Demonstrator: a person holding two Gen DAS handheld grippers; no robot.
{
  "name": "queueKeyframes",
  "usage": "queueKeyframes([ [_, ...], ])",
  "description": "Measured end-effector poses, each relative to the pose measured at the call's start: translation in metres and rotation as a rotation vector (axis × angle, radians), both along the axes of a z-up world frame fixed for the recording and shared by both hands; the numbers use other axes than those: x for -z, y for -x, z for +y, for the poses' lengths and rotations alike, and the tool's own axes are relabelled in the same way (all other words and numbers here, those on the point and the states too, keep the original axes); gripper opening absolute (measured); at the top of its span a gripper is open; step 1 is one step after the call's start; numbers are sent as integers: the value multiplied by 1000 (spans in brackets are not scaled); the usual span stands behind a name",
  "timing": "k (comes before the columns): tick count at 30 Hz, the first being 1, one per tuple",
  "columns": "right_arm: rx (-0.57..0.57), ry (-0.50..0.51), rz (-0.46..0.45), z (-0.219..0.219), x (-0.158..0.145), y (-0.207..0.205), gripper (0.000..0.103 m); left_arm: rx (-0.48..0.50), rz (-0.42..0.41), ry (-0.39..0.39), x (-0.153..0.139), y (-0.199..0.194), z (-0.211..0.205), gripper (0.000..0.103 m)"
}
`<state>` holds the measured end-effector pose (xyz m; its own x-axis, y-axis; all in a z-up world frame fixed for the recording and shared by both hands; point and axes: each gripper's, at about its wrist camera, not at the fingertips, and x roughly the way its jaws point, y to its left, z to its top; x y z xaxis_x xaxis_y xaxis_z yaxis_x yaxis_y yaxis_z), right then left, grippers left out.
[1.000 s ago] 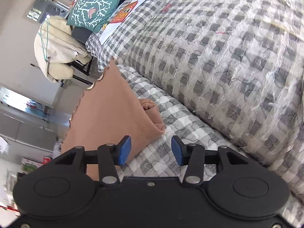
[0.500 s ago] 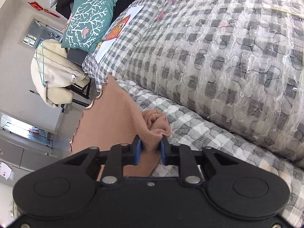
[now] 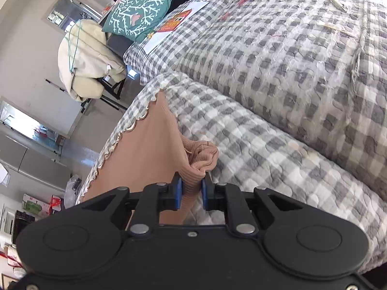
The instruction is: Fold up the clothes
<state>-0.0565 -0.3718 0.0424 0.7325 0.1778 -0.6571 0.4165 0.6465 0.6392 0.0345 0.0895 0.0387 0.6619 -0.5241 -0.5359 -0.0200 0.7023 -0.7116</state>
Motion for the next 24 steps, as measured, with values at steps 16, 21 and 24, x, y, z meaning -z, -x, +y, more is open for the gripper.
queueKeyframes([
  [16,-43,432,-63,41,-29,13,53,152,-134,-457,-21,45,10,61],
  [21,-148,559,-174,87,-31,-19,53,161,-364,-537,-44,40,-15,63],
  [24,-268,587,-228,125,-26,-43,53,264,-424,-512,-42,23,-45,63],
])
